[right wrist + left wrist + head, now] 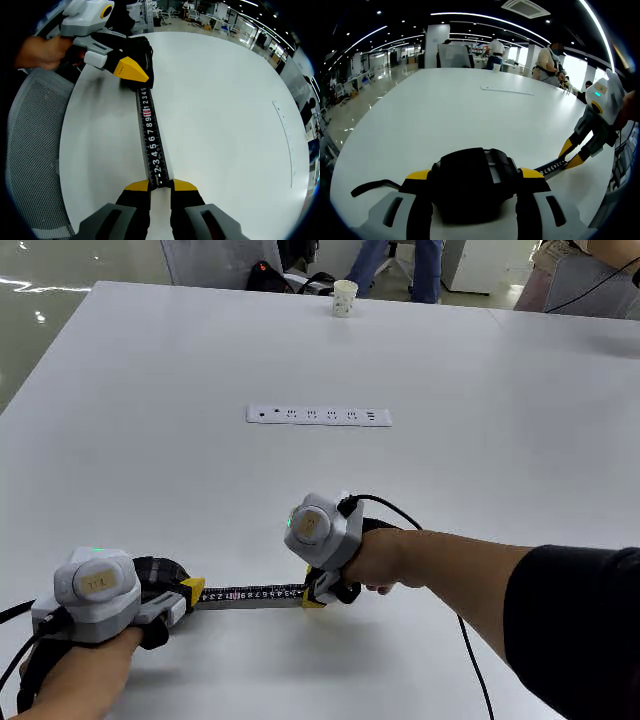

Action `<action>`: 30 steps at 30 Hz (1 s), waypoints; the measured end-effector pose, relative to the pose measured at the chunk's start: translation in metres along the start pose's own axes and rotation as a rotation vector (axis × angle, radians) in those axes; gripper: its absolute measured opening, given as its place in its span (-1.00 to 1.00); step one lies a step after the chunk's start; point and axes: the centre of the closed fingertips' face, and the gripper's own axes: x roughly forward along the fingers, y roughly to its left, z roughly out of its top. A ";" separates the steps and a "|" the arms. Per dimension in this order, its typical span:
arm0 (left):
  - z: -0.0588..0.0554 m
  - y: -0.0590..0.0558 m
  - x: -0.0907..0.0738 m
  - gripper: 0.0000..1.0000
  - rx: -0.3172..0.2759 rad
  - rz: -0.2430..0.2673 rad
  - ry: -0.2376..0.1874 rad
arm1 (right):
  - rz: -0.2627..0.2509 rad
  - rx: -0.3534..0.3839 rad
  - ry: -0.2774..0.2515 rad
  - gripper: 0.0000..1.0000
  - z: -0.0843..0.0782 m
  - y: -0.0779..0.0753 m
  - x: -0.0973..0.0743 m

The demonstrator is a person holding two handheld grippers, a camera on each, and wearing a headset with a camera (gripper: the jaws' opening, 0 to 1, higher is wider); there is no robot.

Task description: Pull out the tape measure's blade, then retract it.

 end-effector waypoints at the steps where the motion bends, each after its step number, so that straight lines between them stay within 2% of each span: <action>1: 0.000 0.000 0.000 0.26 0.000 0.000 0.000 | 0.000 0.000 0.000 -0.78 0.000 0.000 0.000; 30: -0.001 0.002 0.002 0.26 0.000 -0.003 0.003 | -0.001 -0.003 -0.015 -0.78 0.008 0.003 0.002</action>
